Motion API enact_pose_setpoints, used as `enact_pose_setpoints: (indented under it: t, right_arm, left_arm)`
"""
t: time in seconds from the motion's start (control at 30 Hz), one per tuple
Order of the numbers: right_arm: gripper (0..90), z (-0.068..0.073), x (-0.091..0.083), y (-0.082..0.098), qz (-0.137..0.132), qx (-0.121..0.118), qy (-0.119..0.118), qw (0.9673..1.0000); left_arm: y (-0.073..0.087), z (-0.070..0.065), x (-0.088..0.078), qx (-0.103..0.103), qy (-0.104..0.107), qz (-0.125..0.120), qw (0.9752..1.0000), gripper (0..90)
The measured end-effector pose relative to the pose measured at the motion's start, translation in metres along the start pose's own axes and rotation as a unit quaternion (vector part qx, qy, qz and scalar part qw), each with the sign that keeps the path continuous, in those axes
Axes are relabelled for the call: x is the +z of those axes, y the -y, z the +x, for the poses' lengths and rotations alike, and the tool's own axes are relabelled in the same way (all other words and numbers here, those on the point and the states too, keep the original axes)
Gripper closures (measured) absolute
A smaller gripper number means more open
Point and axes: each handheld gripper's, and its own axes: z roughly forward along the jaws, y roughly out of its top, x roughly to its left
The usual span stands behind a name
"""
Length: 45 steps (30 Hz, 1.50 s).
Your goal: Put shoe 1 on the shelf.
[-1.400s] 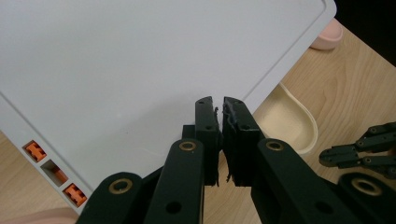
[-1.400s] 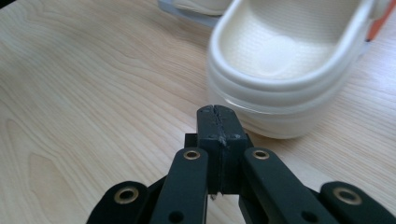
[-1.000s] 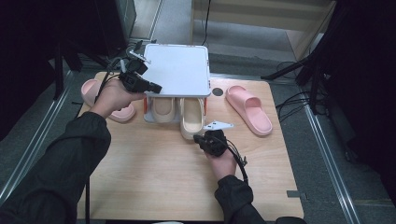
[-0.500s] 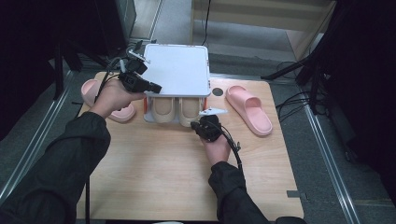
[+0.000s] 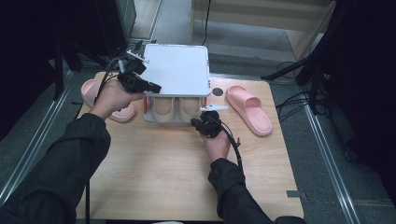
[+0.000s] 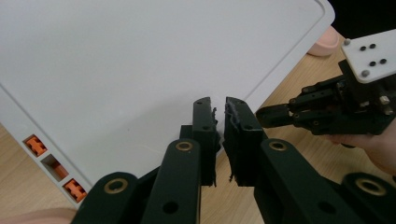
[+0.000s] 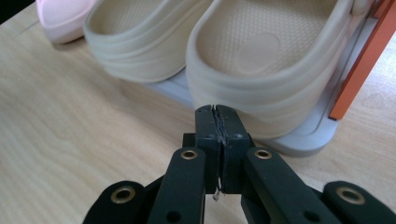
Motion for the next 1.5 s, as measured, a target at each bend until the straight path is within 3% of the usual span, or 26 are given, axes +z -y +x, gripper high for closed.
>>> enact_pose_setpoints:
  t: [0.13,0.2,0.33,0.57,0.63,0.8,0.9,0.97,1.03,1.2,1.4,1.5]
  right_arm:
    - [89.9,0.003,-0.01,0.0,0.006,-0.01,-0.007,0.9999]
    - [90.0,0.004,-0.016,0.0,0.005,-0.012,-0.016,0.9998]
    - [89.8,0.007,-0.033,0.001,0.013,-0.024,-0.027,0.9993]
    - [75.9,0.007,-0.068,0.007,0.034,-0.033,-0.064,0.9968]
    - [72.6,0.006,-0.078,0.01,0.035,-0.035,-0.065,0.9967]
    - [67.5,0.002,-0.093,0.019,0.04,-0.047,-0.057,0.9965]
    - [61.5,-0.002,-0.098,0.024,0.033,-0.037,-0.074,0.996]
    - [58.5,-0.003,-0.103,0.028,0.025,-0.049,-0.077,0.9955]
    - [56.1,-0.005,-0.108,0.032,0.022,-0.057,-0.08,0.9949]
    - [55.4,-0.006,-0.111,0.039,0.035,-0.044,-0.083,0.9949]
    - [54.9,-0.005,-0.113,0.043,0.033,-0.073,-0.076,0.9939]
    - [54.9,-0.007,-0.114,0.042,0.037,-0.068,-0.07,0.9945]
  left_arm:
    - [0.0,-0.001,0.0,0.008,-0.009,-0.004,0.9999,78.1]
    - [0.0,-0.001,-0.001,-0.001,-0.014,-0.001,0.9999,76.1]
    - [0.001,-0.005,-0.01,-0.009,-0.001,-0.013,0.9999,68.7]
    - [0.012,-0.019,-0.029,-0.016,0.013,-0.013,0.9997,53.4]
    - [0.02,-0.025,-0.034,-0.021,0.018,-0.016,0.9995,51.0]
    - [0.04,-0.034,-0.036,-0.01,0.015,-0.012,0.9998,49.7]
    - [0.051,-0.037,-0.035,-0.002,0.006,-0.007,1.0,49.0]
    - [0.06,-0.039,-0.034,0.0,0.002,-0.009,1.0,47.8]
    - [0.073,-0.039,-0.032,-0.007,0.002,-0.015,0.9999,47.3]
    - [0.095,-0.037,-0.022,-0.019,0.0,-0.009,0.9998,47.2]
    - [0.115,-0.034,-0.013,-0.03,-0.007,-0.006,0.9995,47.3]
    - [0.123,-0.031,-0.009,-0.04,-0.008,-0.007,0.9992,47.3]
